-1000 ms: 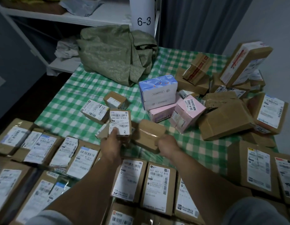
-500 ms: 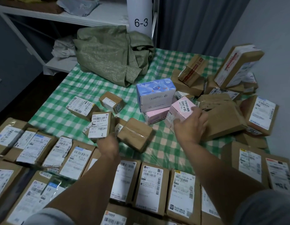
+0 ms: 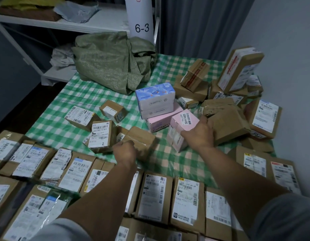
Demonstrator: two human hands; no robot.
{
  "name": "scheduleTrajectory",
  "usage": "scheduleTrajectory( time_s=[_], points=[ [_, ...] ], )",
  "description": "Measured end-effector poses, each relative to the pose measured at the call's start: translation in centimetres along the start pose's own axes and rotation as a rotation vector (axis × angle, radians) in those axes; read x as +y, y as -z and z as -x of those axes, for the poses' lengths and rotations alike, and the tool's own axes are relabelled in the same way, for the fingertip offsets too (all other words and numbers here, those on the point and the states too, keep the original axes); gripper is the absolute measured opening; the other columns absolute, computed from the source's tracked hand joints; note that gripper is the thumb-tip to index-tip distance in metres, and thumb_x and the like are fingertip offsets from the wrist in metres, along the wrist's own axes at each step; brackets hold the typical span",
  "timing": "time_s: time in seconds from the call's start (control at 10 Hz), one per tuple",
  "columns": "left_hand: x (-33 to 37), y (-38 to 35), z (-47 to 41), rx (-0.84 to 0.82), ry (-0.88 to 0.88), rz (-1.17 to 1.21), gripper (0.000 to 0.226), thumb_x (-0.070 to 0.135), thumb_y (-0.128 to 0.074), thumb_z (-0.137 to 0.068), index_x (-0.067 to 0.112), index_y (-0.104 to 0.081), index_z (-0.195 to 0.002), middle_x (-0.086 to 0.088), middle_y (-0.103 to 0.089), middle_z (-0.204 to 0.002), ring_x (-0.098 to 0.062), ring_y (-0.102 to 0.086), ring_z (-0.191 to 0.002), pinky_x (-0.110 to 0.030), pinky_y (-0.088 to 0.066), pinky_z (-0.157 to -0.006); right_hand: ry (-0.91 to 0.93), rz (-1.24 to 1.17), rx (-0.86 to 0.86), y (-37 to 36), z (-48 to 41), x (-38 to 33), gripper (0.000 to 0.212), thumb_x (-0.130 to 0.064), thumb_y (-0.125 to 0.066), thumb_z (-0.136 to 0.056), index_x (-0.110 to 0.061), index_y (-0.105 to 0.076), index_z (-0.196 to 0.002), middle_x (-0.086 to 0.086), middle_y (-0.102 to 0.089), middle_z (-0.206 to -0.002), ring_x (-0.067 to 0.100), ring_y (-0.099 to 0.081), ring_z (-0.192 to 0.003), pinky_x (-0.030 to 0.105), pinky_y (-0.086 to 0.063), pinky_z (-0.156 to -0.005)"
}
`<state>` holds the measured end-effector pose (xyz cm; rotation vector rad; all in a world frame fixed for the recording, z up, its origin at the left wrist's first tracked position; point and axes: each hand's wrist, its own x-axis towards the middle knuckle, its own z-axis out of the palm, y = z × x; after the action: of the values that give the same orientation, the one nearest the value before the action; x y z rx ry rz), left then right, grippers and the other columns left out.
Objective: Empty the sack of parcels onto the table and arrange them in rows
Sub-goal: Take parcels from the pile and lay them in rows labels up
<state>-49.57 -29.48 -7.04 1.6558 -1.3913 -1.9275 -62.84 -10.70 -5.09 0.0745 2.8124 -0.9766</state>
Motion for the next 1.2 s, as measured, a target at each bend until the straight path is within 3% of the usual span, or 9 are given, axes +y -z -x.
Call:
scheduleTrajectory(
  time_s=[0.1, 0.3, 0.4, 0.5, 0.7, 0.8, 0.9, 1.0, 1.2],
  points=[
    [0.6, -1.2, 2.5, -0.067, 0.039, 0.000, 0.011, 0.000, -0.053, -0.093, 0.007, -0.056, -0.085, -0.008, -0.055, -0.078, -0.021, -0.054, -0.069, -0.030, -0.044, -0.059, -0.017, 0.002, -0.040, 1.2, 0.6, 0.1, 0.089, -0.035, -0.086, -0.068, -0.004, -0.043, -0.140, 0.016, -0.042, -0.136, 0.035, -0.047, -0.125, 0.039, -0.044, -0.101],
    [-0.4, -3.9, 5.5, -0.302, 0.108, -0.077, 0.018, 0.014, -0.049, -0.100, 0.008, -0.066, -0.098, -0.017, -0.067, -0.107, -0.030, -0.063, -0.101, -0.044, -0.058, -0.082, -0.133, -0.240, -0.166, 4.8, 1.7, 0.4, 0.072, -0.048, -0.074, -0.053, -0.014, -0.058, -0.115, 0.008, -0.059, -0.120, 0.024, -0.061, -0.103, 0.037, -0.057, -0.080],
    [-0.3, -4.3, 6.8, -0.424, 0.187, -0.045, 0.039, 0.051, -0.051, -0.099, 0.019, -0.066, -0.117, -0.012, -0.075, -0.109, -0.032, -0.068, -0.103, -0.050, -0.056, -0.086, -0.117, -0.424, -0.309, 6.8, 2.8, 1.3, 0.048, -0.019, -0.077, -0.069, -0.009, -0.060, -0.113, 0.007, -0.070, -0.110, 0.020, -0.068, -0.095, 0.030, -0.058, -0.068],
    [-0.3, -4.3, 7.3, -0.471, 0.234, 0.026, 0.055, 0.069, -0.048, -0.092, 0.025, -0.066, -0.120, -0.011, -0.075, -0.111, -0.033, -0.067, -0.106, -0.058, -0.050, -0.097, -0.136, -0.550, -0.374, 7.8, 3.5, 2.4, 0.047, 0.004, -0.074, -0.071, -0.008, -0.057, -0.113, 0.012, -0.068, -0.114, 0.027, -0.067, -0.104, 0.044, -0.059, -0.089],
    [-0.4, -3.7, 8.7, -0.502, 0.178, 0.125, 0.033, 0.042, -0.060, -0.098, 0.009, -0.063, -0.093, -0.014, -0.076, -0.086, -0.029, -0.070, -0.079, -0.048, -0.052, -0.097, -0.102, -0.543, -0.491, 9.4, 4.6, 4.3, 0.077, 0.022, -0.066, -0.070, -0.026, -0.054, -0.128, 0.004, -0.060, -0.130, 0.026, -0.058, -0.116, 0.041, -0.060, -0.080],
    [-0.7, -3.9, 9.2, -0.555, 0.174, 0.131, 0.022, 0.032, -0.066, -0.093, 0.012, -0.065, -0.101, -0.015, -0.076, -0.098, -0.034, -0.068, -0.099, -0.041, -0.057, -0.080, -0.146, -0.621, -0.454, 9.7, 5.4, 4.6, 0.086, 0.016, -0.070, -0.079, -0.033, -0.045, -0.146, -0.006, -0.060, -0.134, 0.021, -0.061, -0.117, 0.042, -0.061, -0.086],
    [-1.3, -4.0, 9.5, -0.614, 0.181, 0.137, 0.027, 0.029, -0.067, -0.091, 0.013, -0.065, -0.112, -0.017, -0.074, -0.113, -0.033, -0.067, -0.103, -0.035, -0.056, -0.073, -0.206, -0.636, -0.384, 9.8, 6.0, 4.6, 0.074, 0.016, -0.060, -0.086, -0.031, -0.049, -0.142, -0.006, -0.062, -0.131, 0.019, -0.061, -0.113, 0.045, -0.059, -0.093],
    [-1.8, -4.3, 10.6, -0.655, 0.192, 0.123, 0.022, 0.020, -0.065, -0.091, 0.009, -0.065, -0.110, -0.014, -0.077, -0.101, -0.026, -0.070, -0.086, -0.033, -0.056, -0.069, -0.310, -0.649, -0.302, 9.7, 6.1, 5.3, 0.041, 0.010, -0.051, -0.093, -0.025, -0.063, -0.112, -0.003, -0.070, -0.118, 0.018, -0.062, -0.110, 0.042, -0.056, -0.098],
    [-4.5, -5.7, 12.2, -0.809, 0.151, -0.233, 0.055, 0.019, -0.076, -0.084, 0.023, -0.046, -0.130, -0.015, -0.066, -0.115, -0.035, -0.065, -0.102, -0.048, -0.061, -0.074, -0.491, -0.969, -0.153, 9.8, 5.5, 7.7, 0.019, -0.018, -0.052, -0.104, -0.013, -0.058, -0.120, 0.008, -0.075, -0.109, 0.024, -0.069, -0.105, 0.046, -0.056, -0.097]
  ],
)
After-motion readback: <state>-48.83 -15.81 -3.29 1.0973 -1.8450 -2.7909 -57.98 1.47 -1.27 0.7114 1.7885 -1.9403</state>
